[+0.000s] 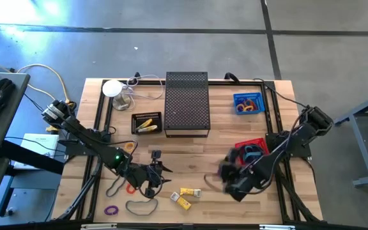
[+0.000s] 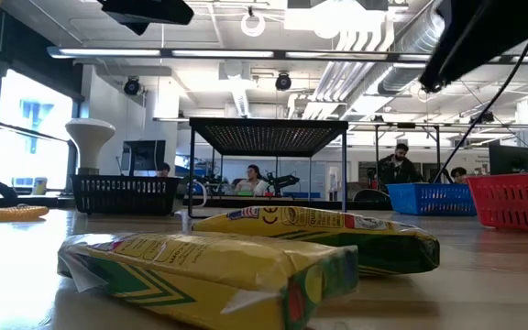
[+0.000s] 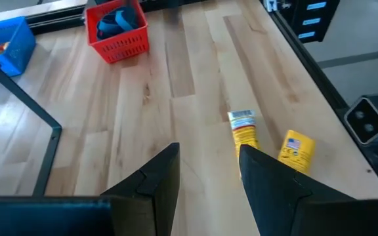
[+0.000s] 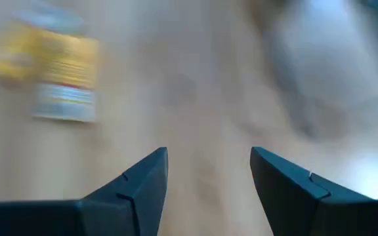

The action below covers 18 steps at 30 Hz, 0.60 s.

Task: Pick & Place Office Desk Supplies
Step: Put the yellow crayon box into the black bin

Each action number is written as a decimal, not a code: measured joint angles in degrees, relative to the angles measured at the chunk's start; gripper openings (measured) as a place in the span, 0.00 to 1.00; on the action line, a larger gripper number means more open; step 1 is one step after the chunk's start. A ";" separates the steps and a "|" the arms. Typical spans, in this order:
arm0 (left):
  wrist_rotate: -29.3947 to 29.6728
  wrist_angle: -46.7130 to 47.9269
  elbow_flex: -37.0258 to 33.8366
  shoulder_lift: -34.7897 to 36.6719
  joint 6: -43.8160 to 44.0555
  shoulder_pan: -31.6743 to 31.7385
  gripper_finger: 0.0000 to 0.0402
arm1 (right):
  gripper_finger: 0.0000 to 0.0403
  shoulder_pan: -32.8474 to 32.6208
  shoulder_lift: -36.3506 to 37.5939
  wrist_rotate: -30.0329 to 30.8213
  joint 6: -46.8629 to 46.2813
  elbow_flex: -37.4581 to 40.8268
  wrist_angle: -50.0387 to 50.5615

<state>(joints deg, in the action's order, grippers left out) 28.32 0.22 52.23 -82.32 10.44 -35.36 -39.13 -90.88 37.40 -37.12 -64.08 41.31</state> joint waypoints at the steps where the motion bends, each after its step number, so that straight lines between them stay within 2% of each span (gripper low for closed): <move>1: 0.00 0.01 0.00 0.00 0.02 -0.24 0.38 | 0.51 0.00 -0.20 -2.81 4.08 1.08 -6.14; 4: -0.02 -0.01 0.00 0.00 0.11 -0.62 0.38 | 0.51 0.19 -0.35 -11.42 10.97 4.77 -20.80; 7: -0.02 -0.01 0.00 0.00 0.11 -0.60 0.38 | 0.51 0.81 -1.68 -13.02 12.78 8.07 -31.73; 13: -0.02 -0.01 0.00 0.00 0.13 -0.88 0.38 | 0.51 1.92 -7.25 -11.89 16.26 10.39 -37.25; 18: -0.02 0.05 -0.02 -0.02 2.82 -1.54 0.38 | 0.51 2.92 -13.17 -15.68 22.02 10.47 -44.15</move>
<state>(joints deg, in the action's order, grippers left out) 28.29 0.26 52.21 -82.35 13.26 -36.91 -36.21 -104.05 21.72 -15.10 -53.60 -2.83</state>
